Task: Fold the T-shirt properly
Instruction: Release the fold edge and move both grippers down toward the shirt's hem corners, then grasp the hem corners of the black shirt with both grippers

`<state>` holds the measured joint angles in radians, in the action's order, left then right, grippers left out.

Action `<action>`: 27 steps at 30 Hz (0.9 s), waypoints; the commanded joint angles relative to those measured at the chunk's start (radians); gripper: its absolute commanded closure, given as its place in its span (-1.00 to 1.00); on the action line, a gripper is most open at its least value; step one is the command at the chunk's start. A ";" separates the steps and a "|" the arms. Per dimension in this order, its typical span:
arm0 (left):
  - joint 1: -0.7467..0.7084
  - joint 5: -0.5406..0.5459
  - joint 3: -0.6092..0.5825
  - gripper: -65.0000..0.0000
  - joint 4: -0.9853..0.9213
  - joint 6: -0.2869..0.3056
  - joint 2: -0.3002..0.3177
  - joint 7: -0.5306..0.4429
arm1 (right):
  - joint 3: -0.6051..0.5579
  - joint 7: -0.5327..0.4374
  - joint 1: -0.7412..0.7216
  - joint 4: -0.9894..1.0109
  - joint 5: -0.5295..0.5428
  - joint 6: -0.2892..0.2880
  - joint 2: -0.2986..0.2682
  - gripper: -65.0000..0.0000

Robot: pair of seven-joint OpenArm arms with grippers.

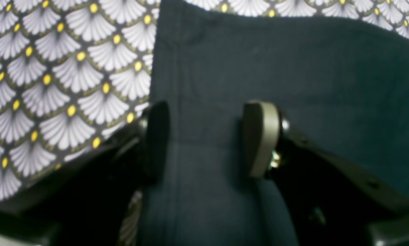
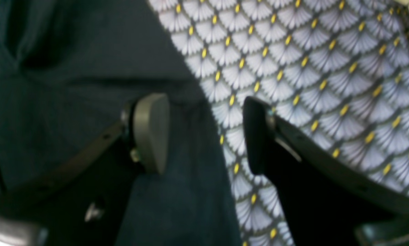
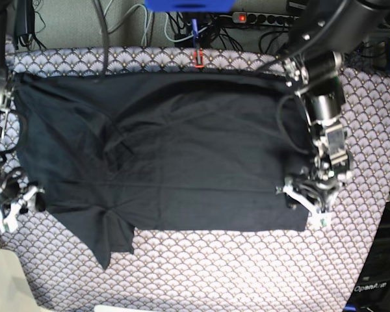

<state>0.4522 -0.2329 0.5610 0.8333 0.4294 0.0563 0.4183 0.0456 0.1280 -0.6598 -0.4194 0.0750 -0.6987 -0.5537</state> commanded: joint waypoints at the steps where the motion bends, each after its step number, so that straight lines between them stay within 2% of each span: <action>1: 0.001 0.004 0.000 -0.04 0.047 0.003 0.006 -0.014 | 0.007 -0.040 -0.021 -0.014 0.015 0.001 -0.021 -0.09; 7: -0.100 0.013 0.000 -0.04 0.223 0.004 0.004 0.090 | 0.009 -0.139 0.045 -0.014 0.016 0.001 -0.015 -0.09; 16: -0.231 0.013 0.000 -0.04 0.524 0.004 -0.016 0.212 | 0.081 -0.147 0.053 -0.012 0.015 0.001 -0.004 -0.09; 27: -0.335 0.013 0.000 -0.04 0.685 0.006 -0.042 0.224 | 0.130 -0.150 0.067 0.063 0.012 0.001 0.011 -0.09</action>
<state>0.0998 -0.2279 0.5610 1.4971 0.4385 0.0078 0.6624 0.1703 0.0055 -0.5621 -0.3405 0.0742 -0.6983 -0.5282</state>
